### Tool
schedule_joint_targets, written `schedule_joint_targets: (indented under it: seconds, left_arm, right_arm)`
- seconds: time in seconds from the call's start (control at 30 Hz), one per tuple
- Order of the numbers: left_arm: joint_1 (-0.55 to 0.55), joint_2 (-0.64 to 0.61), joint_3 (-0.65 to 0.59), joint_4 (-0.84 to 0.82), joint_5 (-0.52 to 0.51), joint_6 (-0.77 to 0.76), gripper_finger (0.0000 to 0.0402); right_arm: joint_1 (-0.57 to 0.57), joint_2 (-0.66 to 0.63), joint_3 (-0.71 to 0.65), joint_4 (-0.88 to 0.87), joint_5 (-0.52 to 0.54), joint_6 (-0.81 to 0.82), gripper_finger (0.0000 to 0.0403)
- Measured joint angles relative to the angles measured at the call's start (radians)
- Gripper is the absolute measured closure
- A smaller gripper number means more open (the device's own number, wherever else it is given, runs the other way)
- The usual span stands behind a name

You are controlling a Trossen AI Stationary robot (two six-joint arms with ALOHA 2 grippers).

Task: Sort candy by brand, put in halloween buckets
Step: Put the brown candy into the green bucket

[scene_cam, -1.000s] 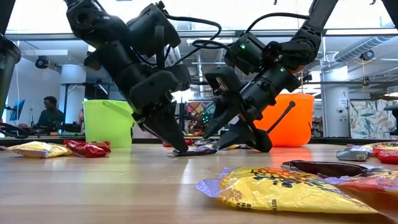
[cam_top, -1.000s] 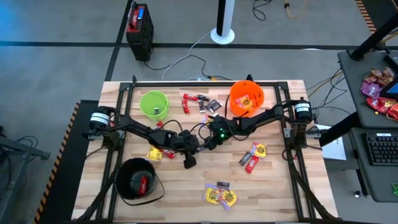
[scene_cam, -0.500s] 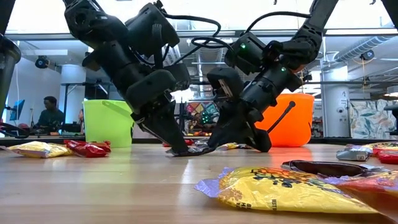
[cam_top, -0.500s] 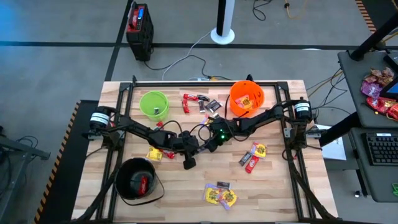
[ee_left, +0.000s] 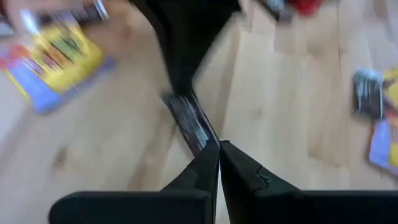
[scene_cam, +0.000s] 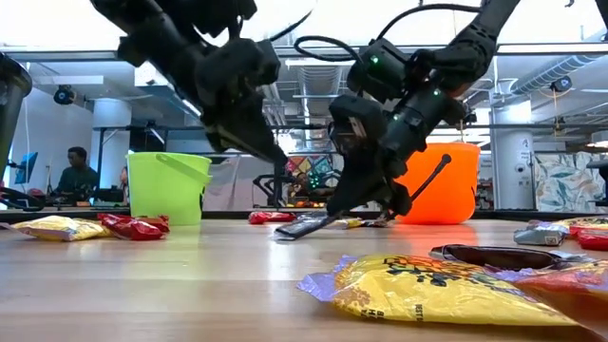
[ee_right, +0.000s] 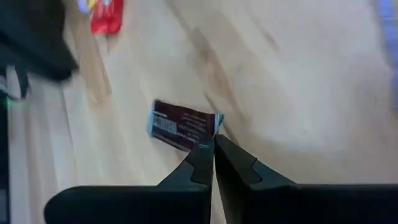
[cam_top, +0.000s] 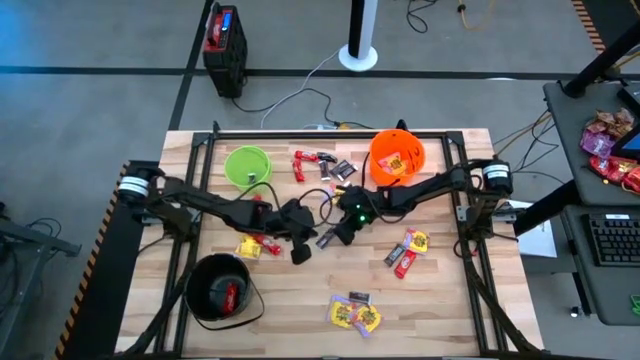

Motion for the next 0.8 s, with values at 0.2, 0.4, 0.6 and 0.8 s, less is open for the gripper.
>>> schedule_joint_targets:
  seconds: [0.2, 0.4, 0.6, 0.8]
  left_arm:
    - [0.025, 0.033, -0.014, 0.058, 0.037, -0.034, 0.0377]
    - [0.056, 0.141, -0.019, 0.188, 0.170, -0.102, 0.0304]
    - [0.063, 0.183, -0.017, 0.188, 0.174, -0.130, 0.0234]
    - [0.051, 0.194, -0.016, 0.163, 0.176, -0.097, 0.0244]
  right_arm:
    - [0.017, -0.010, 0.011, -0.014, 0.039, -0.062, 0.0394]
    - [0.037, -0.010, 0.021, -0.023, 0.075, -0.106, 0.0394]
    - [0.039, -0.011, 0.026, -0.096, 0.074, -0.097, 0.0394]
    - [-0.018, -0.012, 0.026, -0.107, 0.070, -0.025, 0.0394]
